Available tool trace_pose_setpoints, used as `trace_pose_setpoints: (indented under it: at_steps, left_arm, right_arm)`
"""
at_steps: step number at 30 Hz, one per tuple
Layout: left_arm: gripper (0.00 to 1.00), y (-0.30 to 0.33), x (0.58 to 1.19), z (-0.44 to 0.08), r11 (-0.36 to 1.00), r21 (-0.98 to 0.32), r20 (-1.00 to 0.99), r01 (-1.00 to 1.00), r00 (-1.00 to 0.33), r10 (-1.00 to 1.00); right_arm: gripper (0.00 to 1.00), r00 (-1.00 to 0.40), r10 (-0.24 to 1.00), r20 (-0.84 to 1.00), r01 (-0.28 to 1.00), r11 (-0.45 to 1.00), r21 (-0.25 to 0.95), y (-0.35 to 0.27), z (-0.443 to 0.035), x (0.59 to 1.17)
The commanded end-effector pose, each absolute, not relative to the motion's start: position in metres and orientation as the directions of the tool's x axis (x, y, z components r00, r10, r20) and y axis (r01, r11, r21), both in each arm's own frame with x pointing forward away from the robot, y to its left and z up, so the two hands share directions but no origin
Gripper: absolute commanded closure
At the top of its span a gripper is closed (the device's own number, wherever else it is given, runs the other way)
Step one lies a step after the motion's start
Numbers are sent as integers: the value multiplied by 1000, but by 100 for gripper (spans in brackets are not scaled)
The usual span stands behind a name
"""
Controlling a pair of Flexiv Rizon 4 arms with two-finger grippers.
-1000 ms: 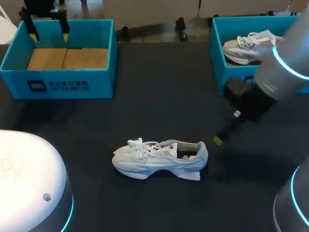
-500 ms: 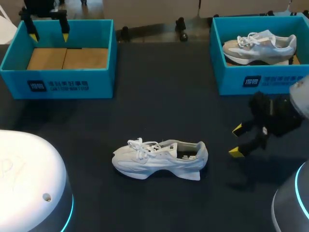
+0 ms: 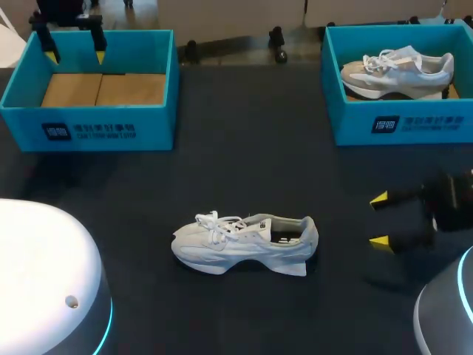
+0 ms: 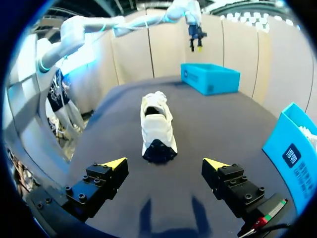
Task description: Take the shoe out of the shoebox, open the shoe tongue, remove and reinsert the insole, then place the shoe into the shoebox
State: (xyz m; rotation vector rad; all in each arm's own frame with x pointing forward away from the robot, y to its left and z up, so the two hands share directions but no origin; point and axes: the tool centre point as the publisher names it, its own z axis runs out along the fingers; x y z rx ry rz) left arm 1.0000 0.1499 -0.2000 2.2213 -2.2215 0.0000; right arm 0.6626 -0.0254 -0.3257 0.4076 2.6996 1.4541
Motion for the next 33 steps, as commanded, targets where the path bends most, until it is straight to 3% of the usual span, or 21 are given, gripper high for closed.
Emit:
trace_pose_setpoints:
  at_steps: [1, 11, 33]
  left_arm:
    - [0, 150, 1000, -200, 0, 0, 0, -1000, 0, -1000]
    - [0, 150, 1000, -200, 0, 0, 0, -1000, 0, -1000]
    - [0, 150, 1000, -200, 0, 0, 0, -1000, 0, -1000]
  right_arm:
    - [0, -969, 242, 55, 120, 260, 958, -29, -334, 657]
    - [0, -989, 147, 9, 33, 159, 987, -29, -358, 658]
    - [0, -986, 163, -14, 19, 197, 980, -22, -358, 662]
